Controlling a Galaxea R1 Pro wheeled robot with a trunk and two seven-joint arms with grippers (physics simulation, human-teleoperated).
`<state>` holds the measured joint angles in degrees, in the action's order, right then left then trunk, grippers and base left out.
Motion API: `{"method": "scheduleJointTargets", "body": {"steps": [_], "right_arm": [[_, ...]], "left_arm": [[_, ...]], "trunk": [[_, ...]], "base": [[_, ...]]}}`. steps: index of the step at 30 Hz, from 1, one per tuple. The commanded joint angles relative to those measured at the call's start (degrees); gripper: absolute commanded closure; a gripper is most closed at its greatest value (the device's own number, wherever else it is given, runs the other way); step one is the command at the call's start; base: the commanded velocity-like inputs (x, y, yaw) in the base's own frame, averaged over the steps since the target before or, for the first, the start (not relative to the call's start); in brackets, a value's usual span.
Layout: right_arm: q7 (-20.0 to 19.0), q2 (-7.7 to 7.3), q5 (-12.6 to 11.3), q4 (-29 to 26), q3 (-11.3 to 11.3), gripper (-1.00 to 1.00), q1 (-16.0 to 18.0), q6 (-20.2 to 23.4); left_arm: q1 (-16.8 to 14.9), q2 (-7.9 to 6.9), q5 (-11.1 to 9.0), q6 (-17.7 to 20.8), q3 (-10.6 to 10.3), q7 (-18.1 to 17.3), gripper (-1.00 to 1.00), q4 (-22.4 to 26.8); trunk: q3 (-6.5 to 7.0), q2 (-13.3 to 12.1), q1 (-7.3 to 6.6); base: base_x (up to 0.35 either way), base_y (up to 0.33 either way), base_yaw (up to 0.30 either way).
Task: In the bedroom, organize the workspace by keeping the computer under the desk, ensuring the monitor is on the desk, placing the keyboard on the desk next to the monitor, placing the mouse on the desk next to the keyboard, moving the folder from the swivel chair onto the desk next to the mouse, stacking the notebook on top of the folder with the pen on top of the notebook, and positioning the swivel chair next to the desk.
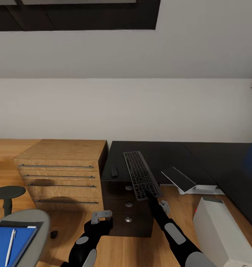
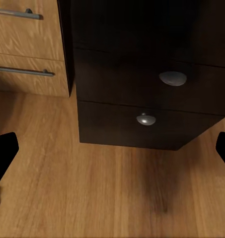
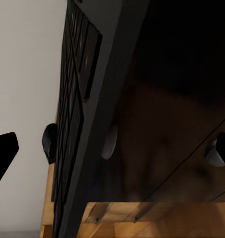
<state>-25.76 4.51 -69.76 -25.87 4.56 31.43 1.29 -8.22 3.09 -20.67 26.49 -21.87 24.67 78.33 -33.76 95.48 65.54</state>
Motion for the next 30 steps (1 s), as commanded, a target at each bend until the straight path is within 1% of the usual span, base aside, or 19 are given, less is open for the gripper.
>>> {"method": "scheduleJointTargets", "body": {"steps": [1, 2, 3, 16, 19, 20, 21, 22, 27, 28, 30], "right_arm": [[-0.15, -0.03, -0.59, 0.03, 0.18, -1.0, 0.04, 0.13], [-0.14, -0.03, -0.58, 0.03, 0.18, -1.0, 0.04, 0.12], [-0.12, -0.03, -0.57, 0.03, 0.2, 1.0, 0.04, 0.12], [0.1, 0.04, -0.56, -0.06, 0.27, 1.0, 0.04, -0.04], [0.1, 0.06, -0.56, -0.2, 0.27, 1.0, 0.04, -0.06], [0.08, 0.06, -0.56, -0.93, 0.27, 1.0, 0.04, -0.08], [0.12, 0.15, -0.49, -4.8, 0.33, 1.0, -0.01, -0.2], [0.16, 0.16, -0.53, -6.0, 0.35, 1.0, -0.03, -0.21], [0.03, 0.2, -0.6, -8.17, 0.36, 1.0, -0.21, -0.19], [0.02, 0.23, -0.58, -10.04, 0.39, 1.0, -0.92, -0.22], [0.02, 0.21, -0.57, -11.47, 0.38, 1.0, -1.52, -0.26]], "left_arm": [[-0.05, -0.02, -0.6, 0.12, -0.1, 0.55, -1.0, 0.05], [-0.05, -0.02, -0.6, 0.11, -0.1, 0.55, -1.0, 0.03], [-0.05, -0.02, -0.6, 0.12, -0.1, 0.55, -1.0, 0.01], [-0.05, -0.02, -0.6, 0.1, -0.11, 0.55, -1.0, -0.06], [-0.05, -0.02, -0.6, 0.11, -0.11, 0.59, -1.0, -0.09], [-0.05, -0.02, -0.6, 0.11, -0.11, 0.62, -1.0, -0.06], [-0.05, -0.02, -0.6, 0.09, -0.11, 0.63, -1.0, -0.06], [-0.05, 0.01, -0.58, 0.08, -0.11, 0.67, -1.0, -0.07], [-0.05, 0.06, -0.52, 0.04, -0.12, 0.78, -1.0, -0.05], [-0.05, 0.07, -0.51, 0.0, -0.15, 0.82, -1.0, -0.03], [-0.05, 0.07, -0.51, -0.02, -0.18, 0.87, -1.0, -0.02]], "trunk": [[-0.06, 0.03, 0.0], [-0.06, 0.03, 0.0], [-0.06, 0.03, 0.0], [-0.06, 0.03, 0.0], [0.48, -1.17, -0.66], [0.66, -1.58, -0.88], [0.84, -1.98, -1.1], [1.02, -2.38, -1.32], [1.92, -4.38, -2.42], [2.1, -4.78, -2.64], [2.46, -5.59, -3.08]], "base": [[0.017, 0.001, 0.0], [0.011, 0.001, 0.0], [0.007, 0.0, 0.0], [0.001, 0.0, 0.0], [0.0, 0.0, 0.0], [0.0, 0.0, 0.0], [0.0, 0.0, 0.0], [0.0, 0.0, 0.0], [0.0, 0.0, 0.0], [0.0, 0.0, 0.0], [0.0, 0.0, 0.0]]}}
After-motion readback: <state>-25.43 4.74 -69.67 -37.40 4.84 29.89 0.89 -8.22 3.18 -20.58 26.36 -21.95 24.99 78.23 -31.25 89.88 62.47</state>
